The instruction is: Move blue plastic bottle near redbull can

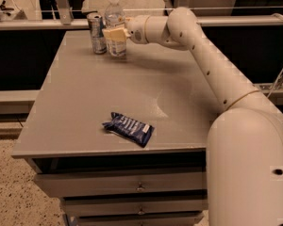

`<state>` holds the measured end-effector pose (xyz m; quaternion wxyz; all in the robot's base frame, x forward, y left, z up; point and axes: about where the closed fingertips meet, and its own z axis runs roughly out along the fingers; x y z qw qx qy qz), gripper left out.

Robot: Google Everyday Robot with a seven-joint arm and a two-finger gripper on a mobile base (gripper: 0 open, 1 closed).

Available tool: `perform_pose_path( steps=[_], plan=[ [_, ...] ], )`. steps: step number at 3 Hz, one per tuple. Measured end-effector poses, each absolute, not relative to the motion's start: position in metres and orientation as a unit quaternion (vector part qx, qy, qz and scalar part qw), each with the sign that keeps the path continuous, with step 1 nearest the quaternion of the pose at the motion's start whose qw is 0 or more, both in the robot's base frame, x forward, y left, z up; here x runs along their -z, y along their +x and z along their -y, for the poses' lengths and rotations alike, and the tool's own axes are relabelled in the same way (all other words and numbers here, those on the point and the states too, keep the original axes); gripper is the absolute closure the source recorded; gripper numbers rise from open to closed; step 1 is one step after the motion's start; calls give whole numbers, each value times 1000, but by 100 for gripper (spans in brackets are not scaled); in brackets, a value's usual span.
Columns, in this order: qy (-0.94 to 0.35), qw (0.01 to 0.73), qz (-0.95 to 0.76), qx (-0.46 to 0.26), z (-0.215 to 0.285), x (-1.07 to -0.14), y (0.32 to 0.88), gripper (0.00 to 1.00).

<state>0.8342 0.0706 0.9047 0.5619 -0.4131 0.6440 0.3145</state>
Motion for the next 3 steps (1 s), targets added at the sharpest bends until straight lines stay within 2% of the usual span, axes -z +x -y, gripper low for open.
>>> perform_pose_path(
  steps=[2,3],
  plan=[
    [-413,561,-645,-315,-71,-908,834,12],
    [-407,555,-652,-318,-69,-902,835,0]
  ],
)
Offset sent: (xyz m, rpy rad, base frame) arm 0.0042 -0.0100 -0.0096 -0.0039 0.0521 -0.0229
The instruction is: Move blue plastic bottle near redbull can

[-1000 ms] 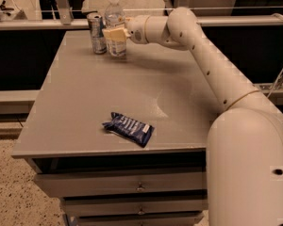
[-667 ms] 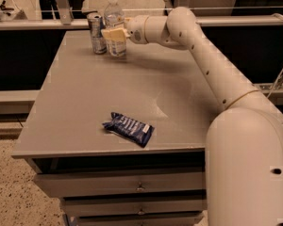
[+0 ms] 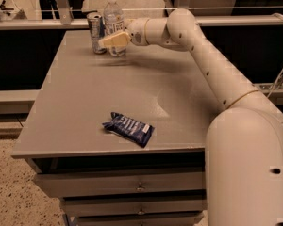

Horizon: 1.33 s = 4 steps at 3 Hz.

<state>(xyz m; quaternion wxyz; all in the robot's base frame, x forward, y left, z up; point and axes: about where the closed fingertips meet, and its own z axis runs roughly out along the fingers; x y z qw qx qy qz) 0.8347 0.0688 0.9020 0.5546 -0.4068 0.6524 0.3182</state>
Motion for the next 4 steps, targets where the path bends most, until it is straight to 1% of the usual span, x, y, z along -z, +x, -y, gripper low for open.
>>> perform_pose_path(
  steps=[1,2,3,4],
  plan=[
    [-407,554,-658,-308,-48,-911,829,0],
    [-409,560,-660,-291,-9,-936,810,0],
    [-404,572,-661,-270,54,-970,782,0],
    [-384,591,-658,-265,126,-996,754,0]
  ],
)
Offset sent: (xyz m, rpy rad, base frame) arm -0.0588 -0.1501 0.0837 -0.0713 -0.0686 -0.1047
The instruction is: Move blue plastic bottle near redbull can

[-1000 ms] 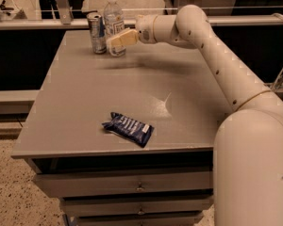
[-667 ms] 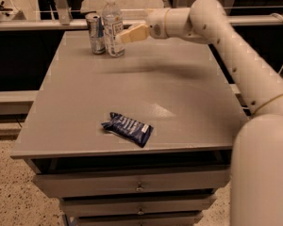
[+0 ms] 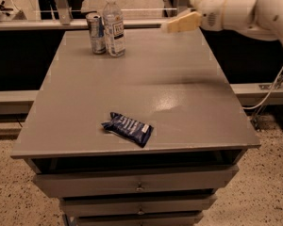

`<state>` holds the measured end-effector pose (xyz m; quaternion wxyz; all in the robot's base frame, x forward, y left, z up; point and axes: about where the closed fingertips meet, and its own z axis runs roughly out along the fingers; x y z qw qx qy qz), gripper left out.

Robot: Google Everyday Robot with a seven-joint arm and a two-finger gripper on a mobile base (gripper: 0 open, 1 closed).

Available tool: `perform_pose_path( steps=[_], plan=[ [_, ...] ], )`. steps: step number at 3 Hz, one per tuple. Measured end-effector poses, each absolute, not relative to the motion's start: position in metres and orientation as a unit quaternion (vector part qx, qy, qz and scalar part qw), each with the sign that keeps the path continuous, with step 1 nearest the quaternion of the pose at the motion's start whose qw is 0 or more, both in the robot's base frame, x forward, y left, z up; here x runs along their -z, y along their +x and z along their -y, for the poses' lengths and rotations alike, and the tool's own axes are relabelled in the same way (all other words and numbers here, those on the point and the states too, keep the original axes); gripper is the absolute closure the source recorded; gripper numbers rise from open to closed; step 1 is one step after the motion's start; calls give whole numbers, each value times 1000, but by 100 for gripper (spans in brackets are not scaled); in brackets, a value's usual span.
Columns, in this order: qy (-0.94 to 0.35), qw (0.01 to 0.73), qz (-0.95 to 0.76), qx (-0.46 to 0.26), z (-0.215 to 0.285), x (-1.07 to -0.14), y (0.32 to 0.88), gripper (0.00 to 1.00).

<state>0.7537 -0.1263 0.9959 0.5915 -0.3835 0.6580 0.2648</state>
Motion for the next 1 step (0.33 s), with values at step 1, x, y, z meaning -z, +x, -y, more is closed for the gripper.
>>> perform_pose_path(
  steps=[1],
  plan=[
    [-377,593,-661,-261,141,-996,750,0]
  ],
)
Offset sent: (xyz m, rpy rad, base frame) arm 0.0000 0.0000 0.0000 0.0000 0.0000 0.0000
